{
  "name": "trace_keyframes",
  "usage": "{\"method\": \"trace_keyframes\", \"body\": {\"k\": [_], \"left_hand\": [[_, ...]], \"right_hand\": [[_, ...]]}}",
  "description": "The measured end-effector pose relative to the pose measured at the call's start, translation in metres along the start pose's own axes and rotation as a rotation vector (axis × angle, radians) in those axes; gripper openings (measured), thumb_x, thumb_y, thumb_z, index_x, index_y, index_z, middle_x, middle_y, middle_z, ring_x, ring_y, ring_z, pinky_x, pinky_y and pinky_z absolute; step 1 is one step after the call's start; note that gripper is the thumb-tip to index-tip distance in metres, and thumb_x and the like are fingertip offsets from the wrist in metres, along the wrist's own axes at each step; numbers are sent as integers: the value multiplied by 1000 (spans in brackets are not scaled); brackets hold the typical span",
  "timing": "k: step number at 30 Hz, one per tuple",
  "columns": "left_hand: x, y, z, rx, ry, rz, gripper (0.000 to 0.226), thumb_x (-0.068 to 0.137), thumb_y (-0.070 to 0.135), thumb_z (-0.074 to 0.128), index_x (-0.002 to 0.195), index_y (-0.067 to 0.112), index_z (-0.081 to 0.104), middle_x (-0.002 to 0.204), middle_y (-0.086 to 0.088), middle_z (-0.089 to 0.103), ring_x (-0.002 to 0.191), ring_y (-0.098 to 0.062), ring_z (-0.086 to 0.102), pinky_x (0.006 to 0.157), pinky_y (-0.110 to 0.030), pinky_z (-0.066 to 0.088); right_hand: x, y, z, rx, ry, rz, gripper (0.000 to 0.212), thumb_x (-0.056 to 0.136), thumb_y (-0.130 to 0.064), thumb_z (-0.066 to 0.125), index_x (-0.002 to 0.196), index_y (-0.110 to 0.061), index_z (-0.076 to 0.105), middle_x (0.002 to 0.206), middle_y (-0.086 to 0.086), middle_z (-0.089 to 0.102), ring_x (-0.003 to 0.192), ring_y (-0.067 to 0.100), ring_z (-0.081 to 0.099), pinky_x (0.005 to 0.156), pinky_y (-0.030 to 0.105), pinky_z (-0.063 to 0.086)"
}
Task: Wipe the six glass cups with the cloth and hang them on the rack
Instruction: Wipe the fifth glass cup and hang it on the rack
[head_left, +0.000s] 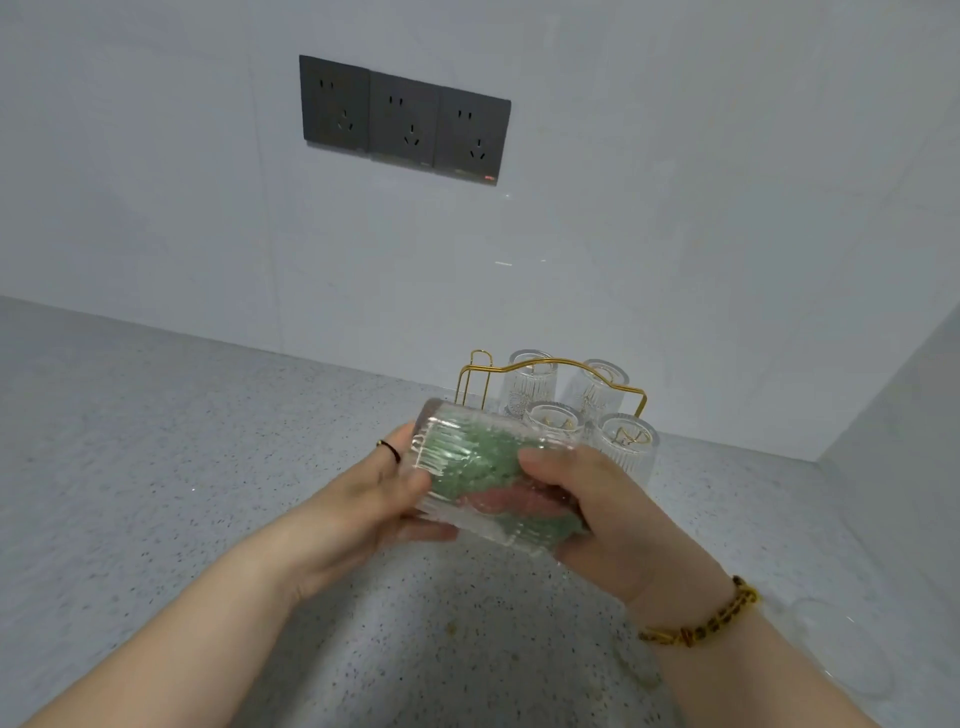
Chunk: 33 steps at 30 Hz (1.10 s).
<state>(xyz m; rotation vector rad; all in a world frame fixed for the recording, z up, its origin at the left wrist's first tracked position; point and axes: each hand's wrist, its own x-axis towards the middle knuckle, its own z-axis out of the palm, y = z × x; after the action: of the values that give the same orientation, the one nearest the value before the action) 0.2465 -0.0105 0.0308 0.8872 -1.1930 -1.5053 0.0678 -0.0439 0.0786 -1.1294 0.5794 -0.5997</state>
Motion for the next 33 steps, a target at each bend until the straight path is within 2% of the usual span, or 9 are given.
{"method": "trace_keyframes", "body": {"k": [2,6,10,12,17,20,23,28,33], "left_hand": [[0,2,-1,113,84,143,89,33,34,84,114,39,48,116,6,61,110,-11,59,82,-19,50],[-2,4,3,210,202,232,71,35,26,73,103,34,52,92,6,60,74,2,62,62,-13,50],[2,1,6,-17,165,-35,44,51,42,68,90,22,65,78,-5,72,64,-18,68,51,-28,56],[1,1,8,-38,90,-174,43,61,49,61,93,20,62,72,-7,72,56,-20,67,49,-28,55],[-11,4,5,183,-52,-114,71,36,53,82,100,31,61,88,4,72,74,-5,68,61,-17,53],[-9,8,11,515,192,84,86,51,17,85,109,55,34,93,24,64,83,16,59,65,-4,46],[-9,7,15,607,251,253,96,47,6,88,100,66,35,91,47,55,81,17,59,62,0,44],[-5,11,13,354,252,199,59,42,22,83,91,37,56,76,25,68,66,3,65,53,-12,50],[-6,15,14,122,43,-106,51,44,48,65,83,16,65,63,-6,68,49,-15,62,41,-22,51]], "right_hand": [[2,3,-1,117,30,53,26,65,-17,56,81,-4,71,84,14,71,73,23,67,67,30,55],[3,5,4,-51,-126,-35,29,74,-11,62,102,-3,64,99,9,70,90,19,67,77,27,55],[1,4,9,-723,-147,-136,37,76,-3,68,107,-21,59,84,-12,66,79,-5,63,69,14,51],[0,4,10,-852,-144,-112,29,77,-6,66,101,-24,61,80,-8,63,72,0,62,67,20,52],[0,8,-10,-520,-171,-48,28,64,-22,70,92,-25,69,91,-4,69,90,15,65,80,27,53],[2,11,-14,-79,-118,11,38,61,-13,73,98,-9,67,94,9,72,86,22,68,72,30,57],[6,16,-14,58,-113,-23,60,47,-22,87,99,0,66,96,16,71,85,26,69,70,33,57],[2,5,-10,-387,-196,-100,75,52,-47,81,113,-8,60,113,15,64,103,28,62,89,39,50],[-1,5,-8,-733,-174,-21,74,56,-65,69,112,-17,60,104,26,62,90,51,57,74,58,49]]}}
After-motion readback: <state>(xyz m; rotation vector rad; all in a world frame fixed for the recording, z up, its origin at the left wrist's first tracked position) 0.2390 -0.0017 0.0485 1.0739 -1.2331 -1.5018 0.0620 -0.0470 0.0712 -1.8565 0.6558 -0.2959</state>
